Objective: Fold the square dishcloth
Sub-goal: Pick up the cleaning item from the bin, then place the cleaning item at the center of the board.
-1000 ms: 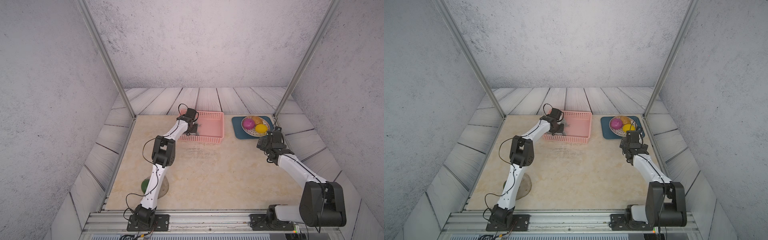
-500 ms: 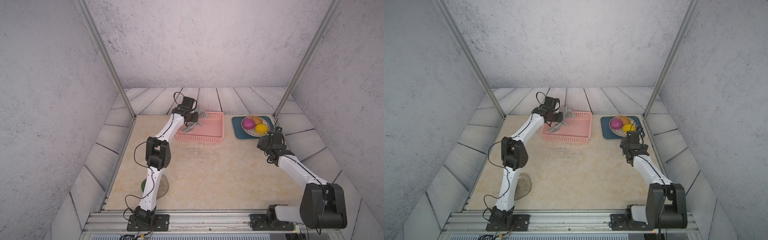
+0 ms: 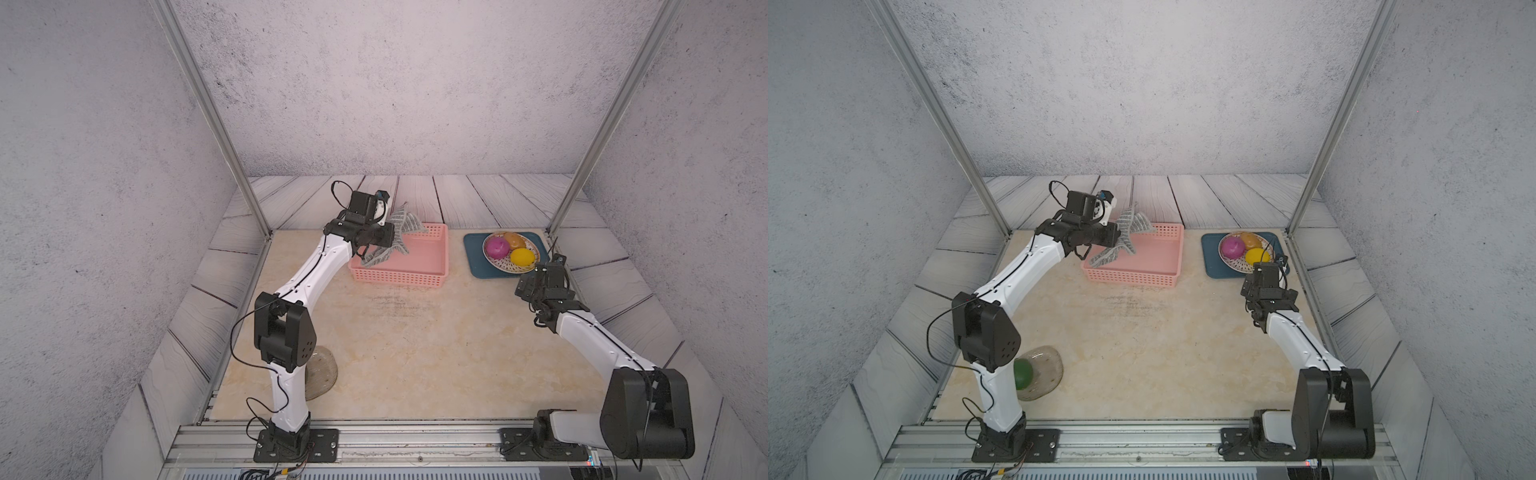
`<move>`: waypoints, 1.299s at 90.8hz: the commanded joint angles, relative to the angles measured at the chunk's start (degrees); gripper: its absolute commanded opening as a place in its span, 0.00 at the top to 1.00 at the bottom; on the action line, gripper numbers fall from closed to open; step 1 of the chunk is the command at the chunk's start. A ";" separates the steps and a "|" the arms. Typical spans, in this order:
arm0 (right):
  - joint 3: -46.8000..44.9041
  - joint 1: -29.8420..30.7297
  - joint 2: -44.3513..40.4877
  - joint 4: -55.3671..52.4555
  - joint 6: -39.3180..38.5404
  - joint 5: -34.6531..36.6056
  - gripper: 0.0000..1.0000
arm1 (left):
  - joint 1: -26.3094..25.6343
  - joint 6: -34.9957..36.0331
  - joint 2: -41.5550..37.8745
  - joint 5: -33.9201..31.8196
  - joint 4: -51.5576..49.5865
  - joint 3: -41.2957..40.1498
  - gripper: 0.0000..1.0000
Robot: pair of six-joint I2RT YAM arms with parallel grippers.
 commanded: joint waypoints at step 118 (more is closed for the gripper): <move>-5.37 11.57 -5.61 -16.13 13.53 -14.61 0.14 | -21.27 2.50 -6.81 1.18 36.08 -48.22 0.96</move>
